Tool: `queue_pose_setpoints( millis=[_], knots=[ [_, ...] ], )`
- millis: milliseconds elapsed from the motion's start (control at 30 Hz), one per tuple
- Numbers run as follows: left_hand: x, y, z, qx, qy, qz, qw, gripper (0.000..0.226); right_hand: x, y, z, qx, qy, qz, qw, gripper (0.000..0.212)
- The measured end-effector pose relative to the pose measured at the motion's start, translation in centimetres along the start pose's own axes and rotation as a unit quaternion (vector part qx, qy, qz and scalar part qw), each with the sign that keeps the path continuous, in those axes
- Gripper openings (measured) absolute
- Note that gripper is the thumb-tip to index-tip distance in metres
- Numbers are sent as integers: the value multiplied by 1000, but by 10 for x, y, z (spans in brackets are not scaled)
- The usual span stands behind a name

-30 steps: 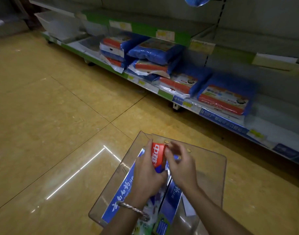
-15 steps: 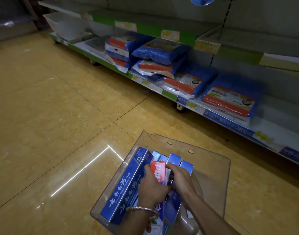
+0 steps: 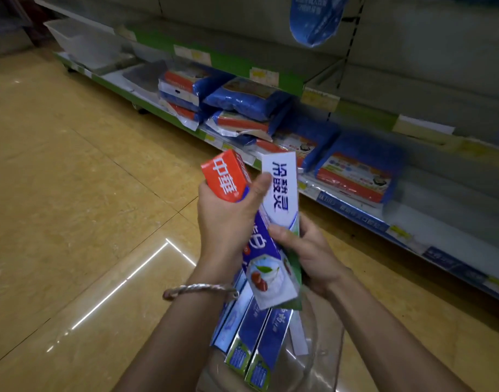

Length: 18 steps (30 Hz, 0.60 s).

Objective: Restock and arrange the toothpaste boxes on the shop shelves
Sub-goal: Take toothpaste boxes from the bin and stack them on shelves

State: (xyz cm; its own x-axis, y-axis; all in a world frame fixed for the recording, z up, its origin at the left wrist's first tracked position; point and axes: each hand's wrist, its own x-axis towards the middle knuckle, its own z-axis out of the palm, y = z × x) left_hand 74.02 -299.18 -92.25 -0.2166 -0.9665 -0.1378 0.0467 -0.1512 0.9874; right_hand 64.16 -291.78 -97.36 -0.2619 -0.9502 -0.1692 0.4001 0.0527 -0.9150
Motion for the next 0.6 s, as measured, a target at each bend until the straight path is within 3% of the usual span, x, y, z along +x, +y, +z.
queue_pose_setpoints(
  millis=[67,167,300,400,500,600],
  knots=[
    [-5,45,11,-66,19,-7,998,60,-7,-52,5,-26,16,-16,999,43],
    [-18,129,27,-174,29,-44,983,36,-30,-145,15,-71,41,-19,996,41],
    [-39,266,44,-314,27,-62,947,26,-77,-282,40,-106,55,-15,993,42],
    [-61,377,58,-346,42,-48,936,31,-121,-387,72,-100,65,-18,993,62],
    [-83,476,71,-382,45,-51,922,55,-158,-482,112,-109,96,-47,988,90],
    [-107,553,82,-415,-20,-90,905,80,-191,-560,148,-114,137,-85,980,103]
  ],
)
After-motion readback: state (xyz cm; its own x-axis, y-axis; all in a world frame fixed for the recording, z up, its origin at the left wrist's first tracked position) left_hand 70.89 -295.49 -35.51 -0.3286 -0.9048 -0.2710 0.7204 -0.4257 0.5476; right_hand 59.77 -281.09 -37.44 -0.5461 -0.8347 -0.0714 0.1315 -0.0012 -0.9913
